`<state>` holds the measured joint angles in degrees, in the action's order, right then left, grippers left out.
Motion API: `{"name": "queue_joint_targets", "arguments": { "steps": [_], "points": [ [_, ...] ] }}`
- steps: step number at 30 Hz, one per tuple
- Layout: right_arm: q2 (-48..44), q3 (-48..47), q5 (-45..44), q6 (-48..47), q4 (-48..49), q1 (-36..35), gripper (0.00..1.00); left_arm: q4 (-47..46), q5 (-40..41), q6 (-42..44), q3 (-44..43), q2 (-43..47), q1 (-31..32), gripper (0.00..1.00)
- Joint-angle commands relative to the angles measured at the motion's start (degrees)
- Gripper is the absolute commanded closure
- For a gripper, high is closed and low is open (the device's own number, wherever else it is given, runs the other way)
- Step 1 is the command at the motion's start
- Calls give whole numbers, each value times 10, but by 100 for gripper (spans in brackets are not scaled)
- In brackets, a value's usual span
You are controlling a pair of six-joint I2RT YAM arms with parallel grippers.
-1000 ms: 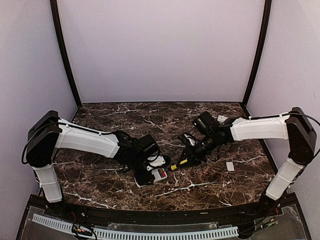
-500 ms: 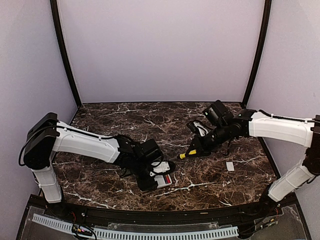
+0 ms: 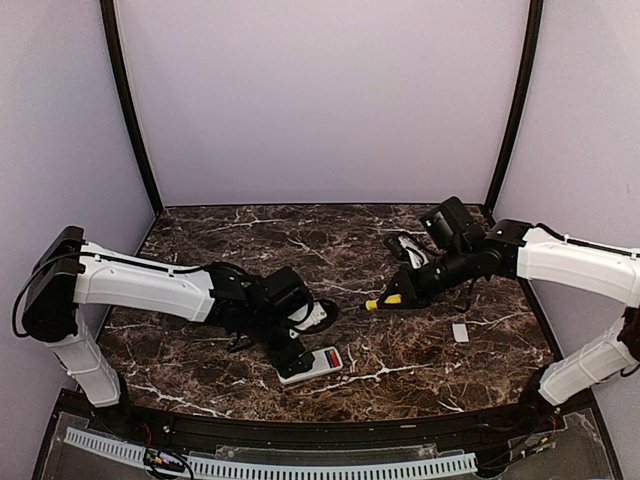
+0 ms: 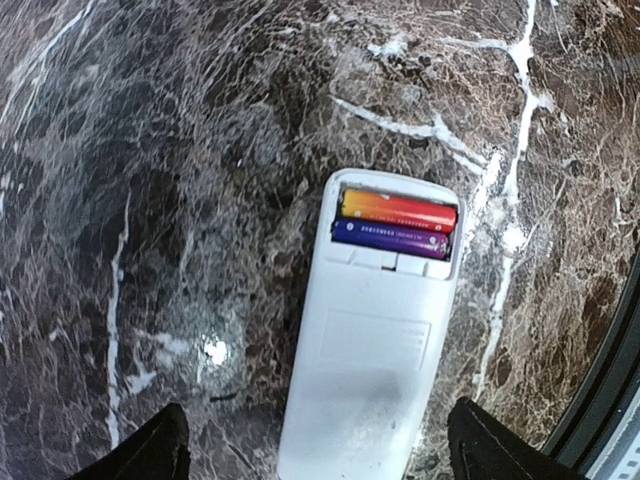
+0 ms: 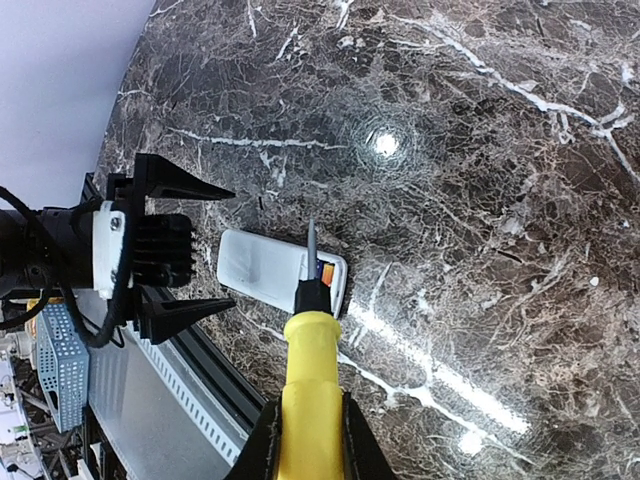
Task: Unload the batteries from the remote control
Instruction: Adjust the remote control without the battery cover at the center of the board.
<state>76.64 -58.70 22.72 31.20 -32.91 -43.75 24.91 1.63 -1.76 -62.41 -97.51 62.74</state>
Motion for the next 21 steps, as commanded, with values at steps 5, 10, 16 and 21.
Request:
{"name": "queue_joint_targets", "arguments": {
  "steps": [5, 10, 16, 21],
  "points": [
    [-10, 19, -4, 3, 35, 2, 100, 8, -44, -149, 83, 83, 0, 10],
    [-9, 22, 3, 8, 50, 2, 100, 18, -23, -176, 95, 90, 1, 10],
    [-9, 23, 3, 10, 55, 2, 100, 25, 0, -180, 87, 60, 17, 10],
    [-10, 27, 4, 15, 62, 2, 100, 31, 23, -179, 85, 46, 24, 10]
  ]
}}
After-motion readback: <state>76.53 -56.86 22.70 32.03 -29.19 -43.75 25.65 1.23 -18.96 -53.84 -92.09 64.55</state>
